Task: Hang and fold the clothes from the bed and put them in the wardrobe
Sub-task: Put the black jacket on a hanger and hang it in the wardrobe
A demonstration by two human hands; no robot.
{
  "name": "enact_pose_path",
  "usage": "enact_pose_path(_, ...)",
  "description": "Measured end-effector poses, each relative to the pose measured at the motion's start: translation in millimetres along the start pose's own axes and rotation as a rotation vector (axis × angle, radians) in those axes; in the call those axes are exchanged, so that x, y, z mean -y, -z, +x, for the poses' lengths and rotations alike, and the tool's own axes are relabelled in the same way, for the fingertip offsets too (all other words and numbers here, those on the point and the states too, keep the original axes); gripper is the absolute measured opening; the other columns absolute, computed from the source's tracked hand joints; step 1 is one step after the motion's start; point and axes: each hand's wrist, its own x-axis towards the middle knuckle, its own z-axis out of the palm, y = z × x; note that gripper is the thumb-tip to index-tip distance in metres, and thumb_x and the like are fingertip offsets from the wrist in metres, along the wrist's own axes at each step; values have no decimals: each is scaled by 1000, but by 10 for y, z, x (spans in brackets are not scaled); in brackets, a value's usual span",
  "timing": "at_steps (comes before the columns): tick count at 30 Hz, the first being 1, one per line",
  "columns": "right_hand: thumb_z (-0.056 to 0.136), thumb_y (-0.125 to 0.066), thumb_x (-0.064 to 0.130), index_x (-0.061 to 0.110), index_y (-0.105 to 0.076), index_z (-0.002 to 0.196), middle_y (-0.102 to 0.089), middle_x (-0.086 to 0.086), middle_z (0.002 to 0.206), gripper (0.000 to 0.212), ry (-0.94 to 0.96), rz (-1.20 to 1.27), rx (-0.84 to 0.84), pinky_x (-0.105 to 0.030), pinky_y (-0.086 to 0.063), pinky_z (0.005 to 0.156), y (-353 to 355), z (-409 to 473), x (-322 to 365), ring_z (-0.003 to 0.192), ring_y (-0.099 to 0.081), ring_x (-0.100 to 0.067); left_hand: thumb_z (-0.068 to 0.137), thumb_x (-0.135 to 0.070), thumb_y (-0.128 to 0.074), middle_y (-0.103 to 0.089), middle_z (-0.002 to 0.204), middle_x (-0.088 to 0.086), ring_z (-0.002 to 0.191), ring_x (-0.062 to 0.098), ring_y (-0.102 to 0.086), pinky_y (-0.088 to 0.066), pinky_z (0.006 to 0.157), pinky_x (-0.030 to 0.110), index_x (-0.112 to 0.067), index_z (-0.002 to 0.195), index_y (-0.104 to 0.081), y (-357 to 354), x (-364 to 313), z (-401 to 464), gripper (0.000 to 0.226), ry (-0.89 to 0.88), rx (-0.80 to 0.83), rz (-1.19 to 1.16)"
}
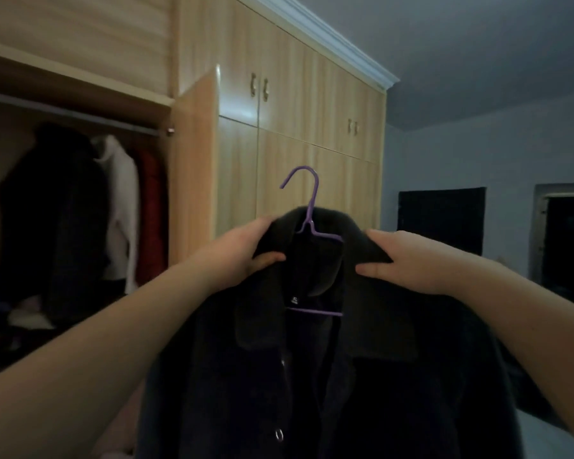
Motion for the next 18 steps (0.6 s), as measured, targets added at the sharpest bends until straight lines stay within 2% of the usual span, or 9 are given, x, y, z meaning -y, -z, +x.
enact_pose_path(3, 91, -64, 51, 41, -50, 124, -66, 17, 108, 37, 105, 41, 13, -32, -56, 88, -133, 179, 645, 96, -65, -2, 91, -40, -67, -59, 127, -9, 115, 9, -57, -46, 96, 30, -36, 141, -34, 511, 387, -501, 60, 16, -57, 66)
enact_pose_path(6, 90, -70, 41, 47, -46, 131, -63, 24, 112, 48, 190, 263, 20, -16, -51, 84, -383, 380, 1301, 102, -62, 6, 92, -32, -68, -54, 123, -16, 112, -4, -49, -37, 90, 7, -30, 143, -37, 1021, 757, -982, 60, 48, -101, 67)
enact_pose_path(7, 90, -71, 38, 46, -49, 129, -63, 27, 110, 45, 224, 296, 6, -9, -48, 79, -474, 454, 1515, 99, -61, 11, 92, -30, -69, -53, 123, -18, 113, -5, -49, -35, 91, 5, -30, 143, -38, 1180, 883, -1128, 60, 64, -107, 68)
enact_pose_path(9, 91, -71, 32, 44, -54, 124, -61, 31, 105, 38, 284, 332, -29, -1, -44, 71, -654, 610, 1959, 90, -56, 22, 91, -29, -70, -54, 125, -18, 118, 1, -52, -38, 96, 13, -32, 141, -40, 1478, 1160, -1399, 58, 108, -101, 94)
enact_pose_path(10, 92, -70, 31, 44, -55, 121, -61, 32, 103, 35, 303, 348, -44, -1, -44, 71, -742, 682, 2169, 89, -56, 23, 91, -30, -70, -56, 125, -15, 119, 4, -53, -40, 97, 18, -32, 139, -41, 1609, 1303, -1514, 56, 137, -90, 108)
enact_pose_path(12, 92, -69, 34, 45, -56, 119, -62, 30, 104, 31, 315, 360, -73, -10, -49, 82, -928, 833, 2554, 98, -61, 12, 92, -32, -69, -60, 128, -8, 119, 11, -56, -42, 99, 25, -30, 139, -42, 1828, 1567, -1724, 54, 207, -77, 152)
enact_pose_path(14, 92, -68, 39, 42, -57, 128, -66, 24, 115, 38, 327, 359, -90, -30, -53, 95, -1098, 1004, 2900, 108, -64, -2, 92, -39, -66, -57, 135, -4, 123, 16, -55, -43, 103, 31, -31, 144, -38, 2011, 1790, -1917, 59, 259, -85, 244)
enact_pose_path(16, 92, -64, 44, 45, -47, 141, -65, 18, 126, 51, 343, 305, -109, -37, -53, 97, -1235, 1186, 3220, 114, -63, -10, 94, -45, -61, -49, 143, -4, 128, 20, -51, -42, 107, 36, -35, 152, -28, 2183, 2007, -2094, 67, 320, -91, 360)
enact_pose_path(18, 94, -59, 48, 50, -37, 145, -66, 14, 128, 56, 364, 223, -133, -38, -54, 94, -1349, 1365, 3503, 113, -64, -14, 97, -47, -55, -39, 152, -6, 135, 20, -44, -39, 111, 40, -36, 156, -18, 2326, 2232, -2241, 71, 376, -84, 466)
